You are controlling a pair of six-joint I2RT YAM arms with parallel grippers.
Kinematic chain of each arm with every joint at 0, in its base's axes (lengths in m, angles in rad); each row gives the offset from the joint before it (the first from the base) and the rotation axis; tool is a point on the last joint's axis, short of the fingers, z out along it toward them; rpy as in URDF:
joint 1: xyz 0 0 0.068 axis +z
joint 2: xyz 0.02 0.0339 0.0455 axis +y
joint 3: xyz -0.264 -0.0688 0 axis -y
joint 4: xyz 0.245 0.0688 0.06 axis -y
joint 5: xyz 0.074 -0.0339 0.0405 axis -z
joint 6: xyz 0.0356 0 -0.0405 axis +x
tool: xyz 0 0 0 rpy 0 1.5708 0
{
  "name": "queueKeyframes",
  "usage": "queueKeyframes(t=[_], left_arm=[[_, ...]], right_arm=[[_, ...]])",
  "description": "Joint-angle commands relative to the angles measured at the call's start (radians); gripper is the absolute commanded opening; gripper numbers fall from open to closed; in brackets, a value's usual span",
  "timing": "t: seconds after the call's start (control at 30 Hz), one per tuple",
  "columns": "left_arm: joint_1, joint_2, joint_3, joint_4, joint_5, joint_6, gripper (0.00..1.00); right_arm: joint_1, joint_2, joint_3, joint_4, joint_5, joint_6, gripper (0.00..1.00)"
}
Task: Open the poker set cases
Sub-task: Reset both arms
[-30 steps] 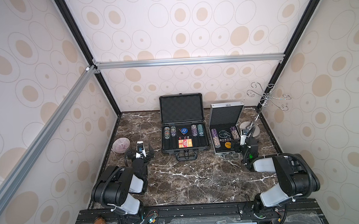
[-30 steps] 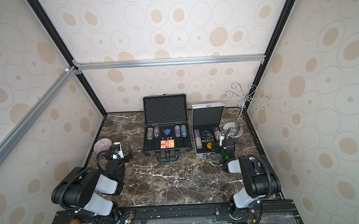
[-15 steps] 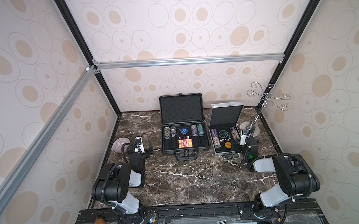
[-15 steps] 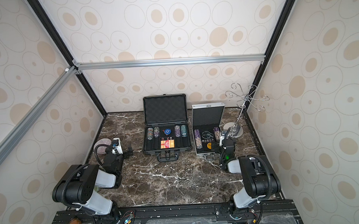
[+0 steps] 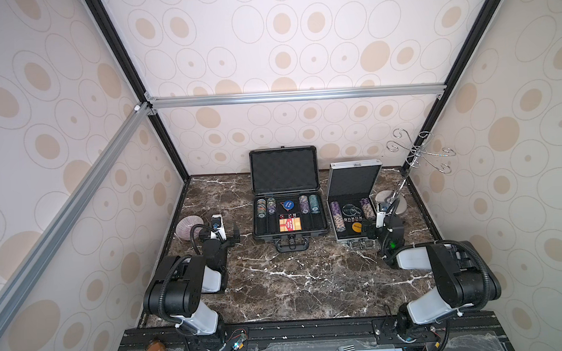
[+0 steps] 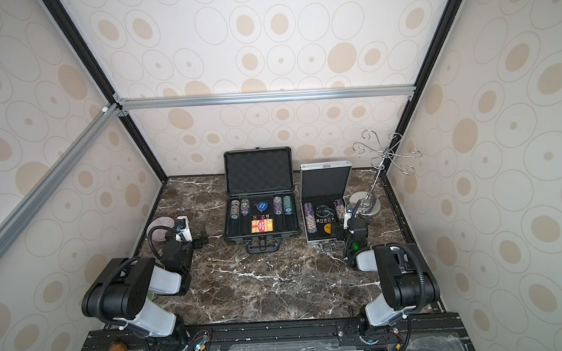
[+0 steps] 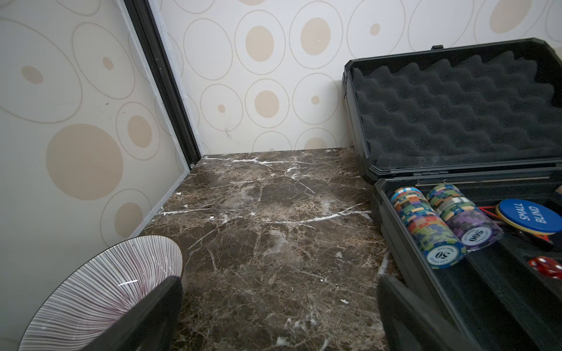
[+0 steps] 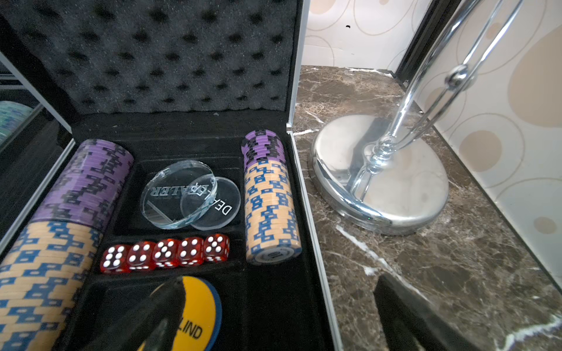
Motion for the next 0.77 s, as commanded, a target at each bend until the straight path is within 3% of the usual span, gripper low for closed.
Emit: queueKeyframes(t=[0.0, 0.73], left_arm=[[0.006, 0.004, 0.013, -0.002, 0.007, -0.007, 1.0], [0.005, 0.004, 0.015, -0.003, 0.006, -0.007, 1.0]], right_arm=[[-0.004, -0.003, 0.013, 0.005, -0.001, -0.006, 1.0], [-0.003, -0.004, 0.012, 0.005, -0.001, -0.006, 1.0]])
